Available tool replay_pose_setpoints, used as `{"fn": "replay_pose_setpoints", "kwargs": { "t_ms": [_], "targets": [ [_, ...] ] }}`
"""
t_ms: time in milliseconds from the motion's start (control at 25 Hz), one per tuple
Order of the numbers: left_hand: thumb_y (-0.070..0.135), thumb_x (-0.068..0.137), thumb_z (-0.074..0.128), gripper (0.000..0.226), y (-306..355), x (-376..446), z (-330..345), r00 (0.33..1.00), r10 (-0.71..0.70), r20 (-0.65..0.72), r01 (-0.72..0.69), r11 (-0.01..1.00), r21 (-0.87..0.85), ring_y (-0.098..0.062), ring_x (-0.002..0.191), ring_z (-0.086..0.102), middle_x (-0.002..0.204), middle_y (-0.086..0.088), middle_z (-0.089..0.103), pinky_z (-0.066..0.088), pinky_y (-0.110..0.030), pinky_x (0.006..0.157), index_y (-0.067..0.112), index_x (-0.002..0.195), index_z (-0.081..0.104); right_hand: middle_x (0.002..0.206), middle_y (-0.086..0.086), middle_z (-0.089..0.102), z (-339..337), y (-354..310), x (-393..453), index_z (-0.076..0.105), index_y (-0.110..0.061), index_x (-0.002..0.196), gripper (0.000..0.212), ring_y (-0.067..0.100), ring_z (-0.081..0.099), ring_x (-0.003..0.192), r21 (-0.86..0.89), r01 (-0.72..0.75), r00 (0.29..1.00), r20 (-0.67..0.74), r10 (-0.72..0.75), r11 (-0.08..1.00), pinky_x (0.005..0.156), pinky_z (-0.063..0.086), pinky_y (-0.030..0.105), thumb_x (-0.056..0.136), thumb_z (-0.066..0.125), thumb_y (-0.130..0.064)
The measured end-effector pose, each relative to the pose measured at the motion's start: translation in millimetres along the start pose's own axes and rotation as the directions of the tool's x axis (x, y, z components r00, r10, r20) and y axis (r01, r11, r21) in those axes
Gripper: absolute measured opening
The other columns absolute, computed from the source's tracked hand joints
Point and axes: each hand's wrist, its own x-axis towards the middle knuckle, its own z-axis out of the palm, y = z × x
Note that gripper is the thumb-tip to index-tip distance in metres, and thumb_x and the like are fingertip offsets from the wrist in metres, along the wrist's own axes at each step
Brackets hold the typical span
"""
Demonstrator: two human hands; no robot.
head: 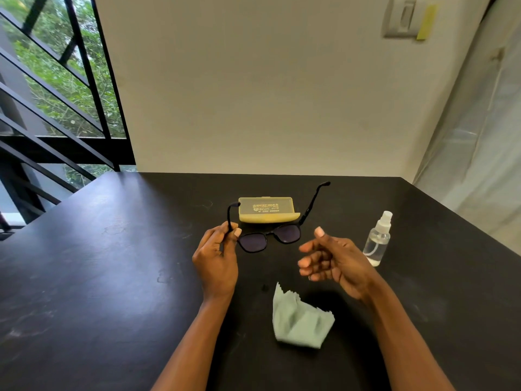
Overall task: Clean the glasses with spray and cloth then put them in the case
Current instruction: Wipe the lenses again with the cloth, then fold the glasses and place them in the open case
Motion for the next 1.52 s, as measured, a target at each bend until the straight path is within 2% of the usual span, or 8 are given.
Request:
{"fn": "replay_pose_setpoints", "kwargs": {
  "t_ms": [200, 360, 680, 840, 960, 1240, 1400, 1520],
  "targets": [
    [0.008, 0.081, 0.065, 0.021, 0, -3, -1, 1.0, -0.019, 0.0, 0.019, 1.0, -0.001, -0.018, 0.083, 0.066, 0.091, 0.005, 0.062, 0.057, -0.036, 0.071, 0.007, 0.102, 0.068, 0.071, 0.006, 0.066, 1, 6, 7, 0.065, -0.01, 0.077, 0.02, 0.012, 0.056, 0.056, 0.061, 0.078, 0.973, -0.221, -0.062, 0.995, 0.052, 0.044, 0.023, 0.075, 0.067, -0.03],
    [0.009, 0.081, 0.066, 0.021, -2, -5, -1, 0.998, -0.063, 0.029, 0.063, 0.998, -0.01, -0.019, 0.085, 0.067, 0.091, 0.008, 0.063, 0.057, -0.038, 0.074, 0.008, 0.102, 0.069, 0.07, 0.005, 0.059, 0, 14, 15, 0.061, -0.011, 0.078, 0.008, 0.012, 0.052, 0.057, 0.124, 0.138, 0.927, -0.364, -0.084, 0.983, 0.052, 0.045, 0.023, 0.08, 0.068, -0.012],
    [0.01, 0.081, 0.066, 0.025, 0, -9, 4, 0.989, -0.113, 0.094, 0.107, 0.992, 0.065, -0.008, 0.078, 0.064, 0.094, -0.003, 0.067, 0.055, -0.014, 0.068, 0.005, 0.106, 0.067, 0.089, 0.0, 0.066, 7, 26, 22, 0.066, -0.015, 0.105, 0.021, 0.009, 0.06, 0.081, 0.082, 0.226, 0.911, -0.37, -0.181, 0.971, 0.065, 0.05, 0.022, 0.086, 0.061, -0.008],
    [0.013, 0.081, 0.068, 0.019, 6, -5, 7, 0.946, -0.303, 0.115, 0.307, 0.951, -0.027, -0.009, 0.083, 0.064, 0.09, 0.001, 0.067, 0.056, -0.018, 0.069, 0.016, 0.1, 0.067, 0.085, 0.001, 0.065, 6, 26, 22, 0.065, -0.009, 0.105, 0.019, 0.009, 0.058, 0.077, 0.077, 0.249, 0.892, -0.407, -0.198, 0.965, 0.064, 0.049, 0.019, 0.087, 0.059, -0.007],
    [0.013, 0.081, 0.068, 0.02, 9, -2, 5, 0.926, -0.34, 0.165, 0.36, 0.925, -0.117, -0.013, 0.085, 0.066, 0.087, 0.003, 0.067, 0.055, -0.028, 0.075, 0.031, 0.088, 0.063, 0.085, 0.001, 0.064, 6, 26, 23, 0.065, -0.007, 0.105, 0.019, 0.01, 0.058, 0.078, 0.077, 0.271, 0.881, -0.422, -0.215, 0.96, 0.065, 0.049, 0.02, 0.087, 0.059, -0.006],
    [0.007, 0.085, 0.062, 0.03, 4, 3, 1, 0.932, -0.238, 0.272, 0.274, 0.956, -0.102, -0.011, 0.089, 0.068, 0.098, 0.001, 0.069, 0.056, -0.025, 0.075, 0.015, 0.113, 0.064, 0.087, 0.001, 0.065, 4, 27, 27, 0.066, -0.01, 0.104, 0.019, 0.01, 0.058, 0.078, 0.058, 0.32, 0.862, -0.433, -0.265, 0.946, 0.068, 0.049, 0.022, 0.087, 0.059, -0.007],
    [0.002, 0.083, 0.063, 0.028, 4, 8, 1, 0.954, -0.036, 0.297, 0.04, 0.999, -0.01, -0.003, 0.081, 0.065, 0.092, 0.003, 0.066, 0.055, -0.016, 0.068, 0.016, 0.107, 0.065, 0.092, 0.001, 0.065, 3, 29, 29, 0.066, -0.013, 0.103, 0.019, 0.009, 0.06, 0.08, 0.025, 0.37, 0.827, -0.464, -0.317, 0.929, 0.065, 0.053, 0.018, 0.086, 0.06, -0.006],
    [0.0, 0.081, 0.065, 0.027, 2, 11, 2, 0.928, 0.126, 0.35, -0.165, 0.983, 0.082, 0.006, 0.08, 0.061, 0.09, 0.006, 0.064, 0.05, -0.009, 0.067, 0.013, 0.105, 0.068, 0.09, 0.0, 0.065, 2, 30, 30, 0.066, -0.012, 0.103, 0.02, 0.009, 0.06, 0.08, 0.029, 0.407, 0.817, -0.458, -0.35, 0.913, 0.064, 0.052, 0.014, 0.086, 0.059, -0.004]
  ]
}}
